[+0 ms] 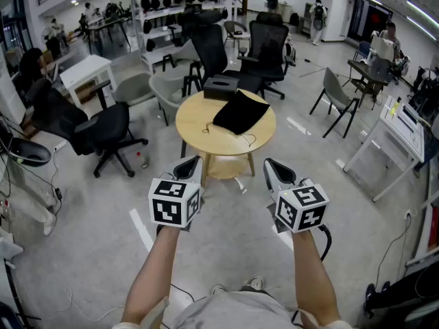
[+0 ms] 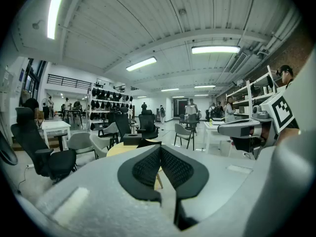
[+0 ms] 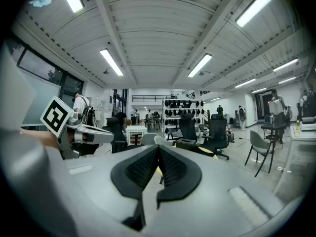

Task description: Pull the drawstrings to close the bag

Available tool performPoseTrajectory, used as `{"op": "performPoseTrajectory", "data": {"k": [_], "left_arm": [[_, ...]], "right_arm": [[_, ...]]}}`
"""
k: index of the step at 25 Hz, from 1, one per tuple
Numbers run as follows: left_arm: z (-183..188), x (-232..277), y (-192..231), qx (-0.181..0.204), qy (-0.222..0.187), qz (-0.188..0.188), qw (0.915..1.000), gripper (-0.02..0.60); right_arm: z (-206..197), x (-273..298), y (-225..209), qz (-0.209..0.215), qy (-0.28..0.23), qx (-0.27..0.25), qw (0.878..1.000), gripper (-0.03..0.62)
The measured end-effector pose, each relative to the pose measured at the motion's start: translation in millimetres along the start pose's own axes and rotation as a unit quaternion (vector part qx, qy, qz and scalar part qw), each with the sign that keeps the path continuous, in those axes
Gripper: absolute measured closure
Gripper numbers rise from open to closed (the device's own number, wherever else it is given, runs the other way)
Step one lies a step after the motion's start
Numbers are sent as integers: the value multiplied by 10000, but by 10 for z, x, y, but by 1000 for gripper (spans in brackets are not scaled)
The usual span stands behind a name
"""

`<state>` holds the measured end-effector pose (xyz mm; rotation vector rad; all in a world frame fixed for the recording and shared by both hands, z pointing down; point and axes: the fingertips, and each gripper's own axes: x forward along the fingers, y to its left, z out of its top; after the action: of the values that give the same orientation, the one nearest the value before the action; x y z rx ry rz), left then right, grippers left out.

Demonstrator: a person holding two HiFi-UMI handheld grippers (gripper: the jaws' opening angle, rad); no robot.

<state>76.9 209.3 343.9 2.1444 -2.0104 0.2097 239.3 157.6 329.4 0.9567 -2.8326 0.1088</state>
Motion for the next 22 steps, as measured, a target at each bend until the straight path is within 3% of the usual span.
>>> {"op": "performPoseTrajectory", "data": {"k": [7,13,22], "left_arm": [[-23,62,62,-55,-59,-91,9999,579],[-67,225,93,-161,7,-264,9995,530],[-76,627,410,-273,15,-225,9994,456]], "right_arm": [[-42,53,15,-125,-17,24,9999,589],[-84,212,-38,-119,20,30,9999,578],[-172,690,-255,-53,49,134,9999,551]]}}
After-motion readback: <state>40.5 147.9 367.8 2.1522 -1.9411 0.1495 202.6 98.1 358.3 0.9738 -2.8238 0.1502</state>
